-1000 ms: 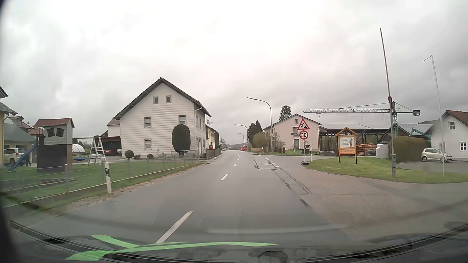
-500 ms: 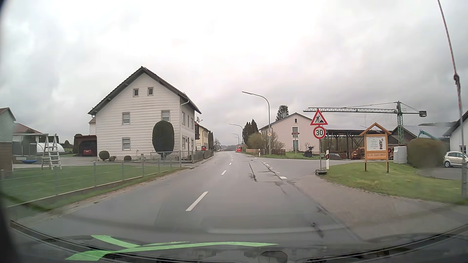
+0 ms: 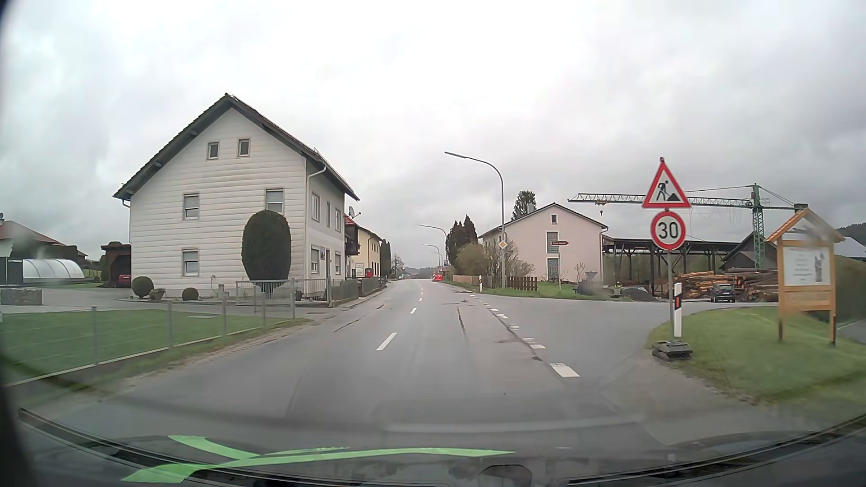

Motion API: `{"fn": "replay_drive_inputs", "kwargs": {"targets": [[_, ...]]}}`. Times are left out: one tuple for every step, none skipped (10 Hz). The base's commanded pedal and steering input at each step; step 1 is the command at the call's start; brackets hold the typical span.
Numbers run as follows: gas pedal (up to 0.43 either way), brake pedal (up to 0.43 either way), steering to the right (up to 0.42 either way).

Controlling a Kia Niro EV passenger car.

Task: Follow the waypoints while adhering to traffic rules and regulations

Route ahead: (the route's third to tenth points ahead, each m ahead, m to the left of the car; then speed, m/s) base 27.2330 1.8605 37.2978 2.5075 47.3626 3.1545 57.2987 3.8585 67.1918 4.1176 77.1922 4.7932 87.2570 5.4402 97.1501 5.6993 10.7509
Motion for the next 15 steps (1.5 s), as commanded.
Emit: {"fn": "replay_drive_inputs", "kwargs": {"targets": [[0.000,0.000,0.000],[0.000,0.000,0.000],[0.000,0.000,-0.001],[0.000,0.000,-0.004],[0.000,0.000,-0.006],[0.039,0.000,-0.007],[0.047,0.000,-0.007],[0.047,0.000,-0.008],[0.079,0.000,-0.008],[0.079,0.000,-0.008],[0.079,0.000,-0.011],[0.079,0.000,-0.012],[0.079,0.000,-0.012],[0.079,0.000,-0.012],[0.079,0.000,-0.012]]}}
